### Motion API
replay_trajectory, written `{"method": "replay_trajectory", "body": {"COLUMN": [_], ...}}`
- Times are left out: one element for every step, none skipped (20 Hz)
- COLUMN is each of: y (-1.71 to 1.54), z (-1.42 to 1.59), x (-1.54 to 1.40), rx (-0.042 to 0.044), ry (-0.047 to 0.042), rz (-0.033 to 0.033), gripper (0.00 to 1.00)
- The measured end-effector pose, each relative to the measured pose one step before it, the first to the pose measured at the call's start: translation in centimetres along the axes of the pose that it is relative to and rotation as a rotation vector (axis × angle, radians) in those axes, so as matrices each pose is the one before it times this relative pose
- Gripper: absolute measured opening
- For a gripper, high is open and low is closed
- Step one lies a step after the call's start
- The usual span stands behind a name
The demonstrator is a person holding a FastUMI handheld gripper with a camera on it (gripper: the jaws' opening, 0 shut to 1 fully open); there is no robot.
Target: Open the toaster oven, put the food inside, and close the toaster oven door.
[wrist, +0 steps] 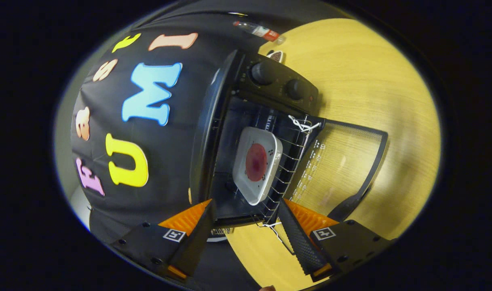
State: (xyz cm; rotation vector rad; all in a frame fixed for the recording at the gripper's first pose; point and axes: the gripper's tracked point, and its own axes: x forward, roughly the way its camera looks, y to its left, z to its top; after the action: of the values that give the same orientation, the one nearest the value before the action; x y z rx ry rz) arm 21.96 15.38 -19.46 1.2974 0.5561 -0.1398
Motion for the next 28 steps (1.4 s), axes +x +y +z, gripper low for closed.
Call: {"method": "replay_trajectory", "body": {"y": [-0.107, -0.374, -0.673, -0.626, -0.634, -0.464, -0.719, -0.663, -0.529, -0.352, -0.546, -0.532, -0.344, -0.407, -0.443, -0.303, -0.198, -0.237, -0.514, -0.403, -0.385, -0.53, -0.378, -0.412, -0.267, -0.062, 0.04, 0.134], "z": [-0.364, -0.151, -0.432, -0.348, -0.49, -0.603, -0.687, -0.827, -0.623, -0.552, -0.682, -0.773, -0.551, -0.901, -0.805, -0.876, -0.736, -0.836, -0.617, -0.353, 0.161, 0.141, 0.081, 0.021, -0.043, 0.146, 0.421, 0.146], "x": [-0.5, -0.764, -0.734, -0.663, -0.629, -0.577, -0.602, -0.54, -0.375, -0.185, -0.144, -0.04, 0.194, 0.149, 0.201, 0.342, 0.454, 0.592, 0.464, 0.492, 0.501, 0.535, 0.514, 0.499, 0.457, 0.308, 0.334, 0.29], "rx": [-0.0488, -0.05155, -0.06397, -0.07532, -0.07829, -0.07442, -0.07583, -0.07377, -0.06916, -0.05891, -0.05122, -0.04718, -0.04142, -0.03656, -0.0266, -0.02059, -0.02223, -0.03041, -0.02712, -0.02342, -0.02352, -0.02561, -0.02352, -0.02154, -0.0149, -0.011, -0.01369, -0.01955], "ry": [0.00092, 0.00536, 0.01357, 0.01047, 0.01156, 0.01106, 0.01598, 0.01716, 0.01152, 0.00624, 0.01636, 0.02018, 0.02601, 0.03007, 0.03032, 0.0333, 0.03201, 0.03474, 0.02755, 0.00698, -0.00514, -0.00712, -0.00321, 0.0032, 0.00152, -0.00302, -0.01784, 0.00349], "rz": [0.00341, -0.00289, -0.01656, -0.01059, -0.01287, -0.00754, -0.01879, -0.01566, -0.01232, -0.00823, -0.01877, -0.01865, -0.02301, -0.02288, -0.02138, -0.02133, -0.01032, -0.01585, -0.02436, -0.01481, -0.02125, -0.02472, -0.02132, -0.02087, -0.01525, -0.00945, -0.00303, -0.00417], "gripper": [0.98, 0.98, 0.98, 0.98, 0.98, 0.98, 0.98, 0.98, 0.98, 0.98, 0.98, 0.98, 0.98, 0.98, 0.98, 0.98, 0.98, 0.98, 0.98, 0.98, 0.98, 0.99, 0.98, 0.98, 0.99, 0.99, 0.99, 0.98]}}
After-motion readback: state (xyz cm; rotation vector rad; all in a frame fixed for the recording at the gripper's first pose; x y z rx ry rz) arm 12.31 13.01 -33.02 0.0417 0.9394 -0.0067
